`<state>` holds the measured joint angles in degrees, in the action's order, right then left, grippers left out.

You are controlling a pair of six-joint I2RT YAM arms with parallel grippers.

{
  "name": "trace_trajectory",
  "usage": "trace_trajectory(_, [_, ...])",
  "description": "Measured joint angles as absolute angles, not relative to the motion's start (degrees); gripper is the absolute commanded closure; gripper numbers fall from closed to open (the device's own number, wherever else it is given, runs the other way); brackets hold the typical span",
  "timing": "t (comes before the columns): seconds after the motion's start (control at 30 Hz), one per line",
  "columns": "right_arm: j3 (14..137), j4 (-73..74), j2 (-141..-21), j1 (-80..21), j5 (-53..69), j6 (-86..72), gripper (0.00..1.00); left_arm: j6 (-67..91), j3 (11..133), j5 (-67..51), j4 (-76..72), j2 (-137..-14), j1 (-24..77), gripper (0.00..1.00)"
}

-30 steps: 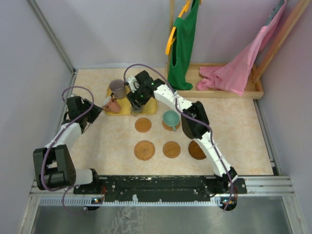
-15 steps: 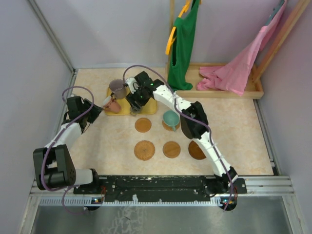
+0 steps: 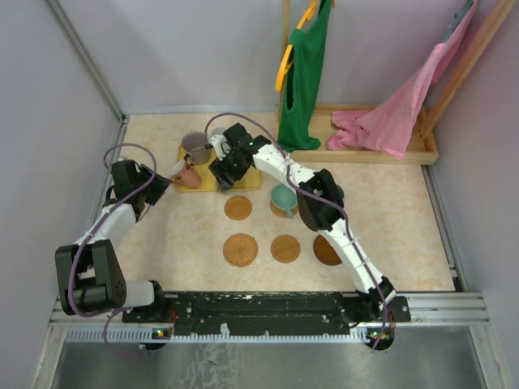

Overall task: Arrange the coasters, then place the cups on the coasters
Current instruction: Pick up the cup from the tray.

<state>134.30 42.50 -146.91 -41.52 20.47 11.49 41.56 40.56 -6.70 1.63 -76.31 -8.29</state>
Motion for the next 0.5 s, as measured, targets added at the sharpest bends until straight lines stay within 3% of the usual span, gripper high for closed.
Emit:
trace_trajectory(0.07, [134.30, 42.30, -146.91, -41.52, 20.71, 11.46, 0.30, 41.58, 40.53, -6.70, 1.63, -76.34, -8.29, 0.46])
trace_trajectory(0.17, [134.28, 42.28, -146.91, -41.54, 20.67, 11.51, 0.52, 41.58, 40.56, -6.70, 1.63, -76.40, -8.29, 0.46])
trace_trajectory(0.23, [134.19, 41.76, -146.91, -41.52, 20.69, 11.27, 0.60, 41.58, 40.56, -6.70, 1.61, -76.40, -8.29, 0.47])
trace_trajectory(0.4, [132.68, 39.13, -146.71, -41.52, 21.39, 10.57, 1.00, 41.58, 40.53, -6.70, 1.63, -76.40, -8.29, 0.47])
trace_trajectory(0.5, [129.54, 35.81, -145.49, -41.52, 21.71, 9.85, 1.00, 41.60, 40.56, -6.70, 1.61, -76.49, -8.29, 0.47])
